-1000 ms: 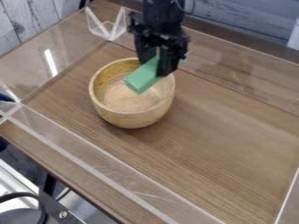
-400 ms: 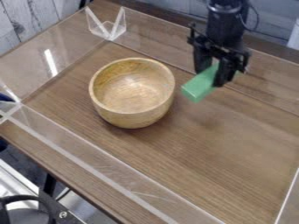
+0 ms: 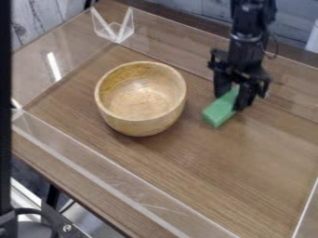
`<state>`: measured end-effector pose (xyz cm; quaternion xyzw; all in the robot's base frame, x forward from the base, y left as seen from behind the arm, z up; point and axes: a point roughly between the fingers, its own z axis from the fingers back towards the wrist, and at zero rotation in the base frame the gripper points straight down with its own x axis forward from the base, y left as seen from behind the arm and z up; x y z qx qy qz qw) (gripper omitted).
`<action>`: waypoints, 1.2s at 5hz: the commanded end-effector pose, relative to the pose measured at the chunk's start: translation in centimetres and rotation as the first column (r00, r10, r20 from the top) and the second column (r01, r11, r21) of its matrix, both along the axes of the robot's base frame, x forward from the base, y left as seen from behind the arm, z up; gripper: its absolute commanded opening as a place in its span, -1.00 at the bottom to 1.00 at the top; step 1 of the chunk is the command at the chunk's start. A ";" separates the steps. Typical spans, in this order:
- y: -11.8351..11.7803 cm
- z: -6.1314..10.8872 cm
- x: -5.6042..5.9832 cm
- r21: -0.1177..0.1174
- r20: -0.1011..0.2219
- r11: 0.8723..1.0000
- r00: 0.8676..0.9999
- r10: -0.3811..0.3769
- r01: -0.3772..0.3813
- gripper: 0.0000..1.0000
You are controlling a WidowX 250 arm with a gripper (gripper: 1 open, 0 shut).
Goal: Remove the green block from inside the brown bowl and put it on the table
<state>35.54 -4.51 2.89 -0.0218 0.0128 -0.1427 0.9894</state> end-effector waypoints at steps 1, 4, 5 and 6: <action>-0.5 1.2 1.7 -0.009 0.074 1.000 0.997 -0.002 0.003 -1.00; 0.0 1.3 1.3 -0.027 0.096 0.999 0.995 0.032 -0.029 1.00; 0.2 1.2 1.1 -0.032 0.102 0.999 0.994 0.045 -0.042 1.00; 0.4 1.1 0.9 -0.034 0.106 0.998 0.993 0.060 -0.056 1.00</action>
